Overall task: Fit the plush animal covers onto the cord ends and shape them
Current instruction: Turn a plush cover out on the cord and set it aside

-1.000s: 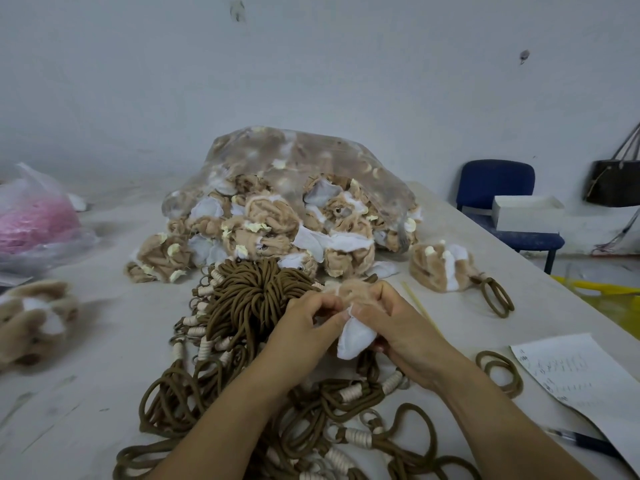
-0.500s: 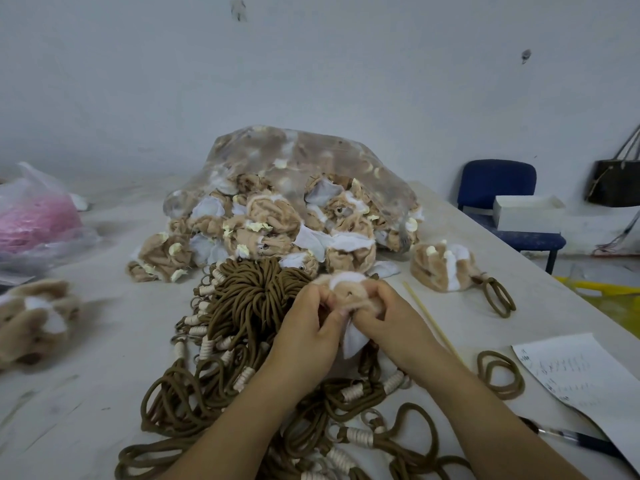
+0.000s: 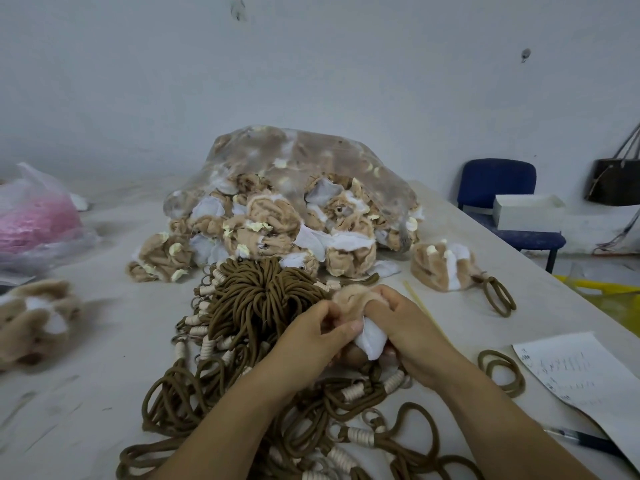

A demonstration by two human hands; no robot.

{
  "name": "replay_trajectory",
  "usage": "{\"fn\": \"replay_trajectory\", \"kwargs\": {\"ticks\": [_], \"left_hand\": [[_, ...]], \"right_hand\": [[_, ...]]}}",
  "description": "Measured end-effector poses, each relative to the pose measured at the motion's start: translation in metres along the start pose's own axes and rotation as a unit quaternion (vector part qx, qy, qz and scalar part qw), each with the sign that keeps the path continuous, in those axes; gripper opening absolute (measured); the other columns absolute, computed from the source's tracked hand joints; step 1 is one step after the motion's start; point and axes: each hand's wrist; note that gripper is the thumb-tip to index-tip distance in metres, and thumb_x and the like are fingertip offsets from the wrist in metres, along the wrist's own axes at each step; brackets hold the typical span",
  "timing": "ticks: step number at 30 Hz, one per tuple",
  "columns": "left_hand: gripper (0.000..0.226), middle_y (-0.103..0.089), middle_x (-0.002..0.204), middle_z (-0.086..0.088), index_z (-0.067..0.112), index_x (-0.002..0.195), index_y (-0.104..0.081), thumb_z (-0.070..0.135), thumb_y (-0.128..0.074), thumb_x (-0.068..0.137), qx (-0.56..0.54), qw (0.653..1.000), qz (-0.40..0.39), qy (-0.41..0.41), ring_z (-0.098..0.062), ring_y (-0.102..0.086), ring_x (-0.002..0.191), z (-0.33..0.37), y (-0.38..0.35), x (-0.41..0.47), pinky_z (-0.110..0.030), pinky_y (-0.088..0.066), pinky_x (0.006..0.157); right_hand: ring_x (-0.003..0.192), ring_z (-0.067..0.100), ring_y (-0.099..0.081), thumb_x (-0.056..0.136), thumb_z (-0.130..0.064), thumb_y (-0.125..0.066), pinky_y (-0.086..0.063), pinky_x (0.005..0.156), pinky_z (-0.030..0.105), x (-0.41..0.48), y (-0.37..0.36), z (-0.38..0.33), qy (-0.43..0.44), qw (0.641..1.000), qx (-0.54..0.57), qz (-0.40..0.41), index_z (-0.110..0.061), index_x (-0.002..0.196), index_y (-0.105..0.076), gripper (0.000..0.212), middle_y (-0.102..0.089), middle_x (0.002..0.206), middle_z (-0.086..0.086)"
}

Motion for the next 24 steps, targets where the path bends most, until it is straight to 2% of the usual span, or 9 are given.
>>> {"fn": "replay_trajectory", "kwargs": {"ticks": [2, 4, 7, 10, 11, 13, 17, 22, 24], "left_hand": [[0.014, -0.06, 0.076, 0.01, 0.025, 0.086, -0.057, 0.036, -0.062, 0.093, 0.038, 0.999, 0.013, -0.001, 0.006, -0.053, 0.061, -0.002, -0.002, 0.001, -0.016, -0.043, 0.058], [0.018, -0.063, 0.082, 0.004, 0.022, 0.089, -0.058, 0.04, -0.059, 0.093, 0.045, 0.998, 0.054, -0.003, 0.0, -0.054, 0.068, -0.002, -0.004, 0.002, -0.021, -0.045, 0.062], [0.025, -0.06, 0.078, -0.002, 0.015, 0.088, -0.057, 0.038, -0.056, 0.094, 0.026, 0.991, 0.133, 0.005, -0.008, -0.051, 0.066, 0.0, -0.002, 0.005, -0.027, -0.042, 0.061], [0.024, -0.063, 0.082, -0.008, 0.009, 0.091, -0.058, 0.032, -0.055, 0.095, -0.017, 0.987, 0.159, 0.013, -0.015, -0.056, 0.073, 0.0, 0.002, 0.005, -0.034, -0.044, 0.067], [0.025, -0.063, 0.081, -0.007, 0.007, 0.091, -0.058, 0.031, -0.055, 0.095, -0.032, 0.987, 0.158, 0.011, -0.014, -0.057, 0.072, 0.0, 0.002, 0.004, -0.033, -0.045, 0.065], [0.027, -0.063, 0.074, -0.002, 0.006, 0.09, -0.057, 0.032, -0.055, 0.096, -0.064, 0.987, 0.147, 0.001, -0.007, -0.057, 0.064, 0.001, -0.001, 0.002, -0.023, -0.045, 0.056], [0.032, -0.052, 0.067, 0.0, 0.003, 0.085, -0.05, 0.032, -0.052, 0.098, -0.04, 0.989, 0.137, -0.027, -0.005, -0.047, 0.055, -0.001, -0.004, 0.002, -0.017, -0.04, 0.05], [0.032, -0.05, 0.063, 0.011, 0.022, 0.071, -0.043, 0.033, -0.041, 0.101, 0.098, 0.984, 0.112, -0.102, 0.0, -0.044, 0.056, -0.005, -0.009, 0.003, -0.019, -0.036, 0.053], [0.033, -0.05, 0.062, 0.009, 0.024, 0.07, -0.042, 0.032, -0.04, 0.102, 0.133, 0.977, 0.113, -0.125, -0.003, -0.044, 0.055, -0.008, -0.011, 0.005, -0.021, -0.034, 0.051]], "right_hand": [[0.05, 0.008, -0.053, 0.093, -0.015, -0.049, -0.038, 0.039, 0.02, -0.001, -0.002, -0.002, -0.007, 0.999, 0.036, -0.014, -0.007, 0.09, -0.056, 0.011, -0.059, 0.075, 0.011], [0.055, 0.011, -0.057, 0.093, -0.016, -0.05, -0.039, 0.041, 0.022, -0.001, -0.004, -0.003, -0.012, 0.993, 0.111, -0.038, -0.011, 0.092, -0.054, 0.007, -0.061, 0.077, 0.01], [0.072, 0.012, -0.062, 0.08, -0.035, -0.068, -0.045, 0.052, 0.026, -0.002, -0.005, -0.006, 0.02, 0.975, 0.195, -0.108, -0.013, 0.108, -0.052, 0.039, -0.067, 0.092, 0.003], [0.091, 0.011, -0.066, 0.059, -0.059, -0.082, -0.054, 0.072, 0.03, -0.004, -0.009, -0.007, 0.056, 0.993, -0.001, -0.104, -0.037, 0.122, -0.049, 0.074, -0.063, 0.113, -0.009], [0.097, 0.011, -0.066, 0.059, -0.061, -0.081, -0.056, 0.077, 0.034, -0.004, -0.009, -0.007, 0.07, 0.992, -0.054, -0.085, -0.044, 0.122, -0.048, 0.073, -0.061, 0.116, -0.01], [0.098, 0.012, -0.067, 0.068, -0.053, -0.077, -0.058, 0.076, 0.034, -0.003, -0.007, -0.007, 0.106, 0.991, -0.048, -0.065, -0.045, 0.115, -0.053, 0.054, -0.064, 0.111, -0.011], [0.082, 0.005, -0.067, 0.085, -0.042, -0.068, -0.052, 0.062, 0.018, -0.004, -0.002, -0.01, 0.132, 0.987, -0.082, -0.029, -0.04, 0.104, -0.057, 0.022, -0.067, 0.093, -0.014], [0.074, -0.005, -0.061, 0.087, -0.042, -0.059, -0.045, 0.055, 0.011, 0.0, -0.009, -0.005, 0.1, 0.978, -0.178, 0.047, -0.039, 0.102, -0.05, 0.018, -0.063, 0.089, -0.016], [0.075, -0.009, -0.058, 0.087, -0.041, -0.057, -0.043, 0.051, 0.008, 0.001, -0.011, -0.004, 0.099, 0.976, -0.187, 0.055, -0.04, 0.102, -0.047, 0.019, -0.061, 0.09, -0.017]]}}
Point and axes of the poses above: each hand's wrist, its own x-axis towards the middle knuckle, its own y-axis out of the back of the hand, z = x × y
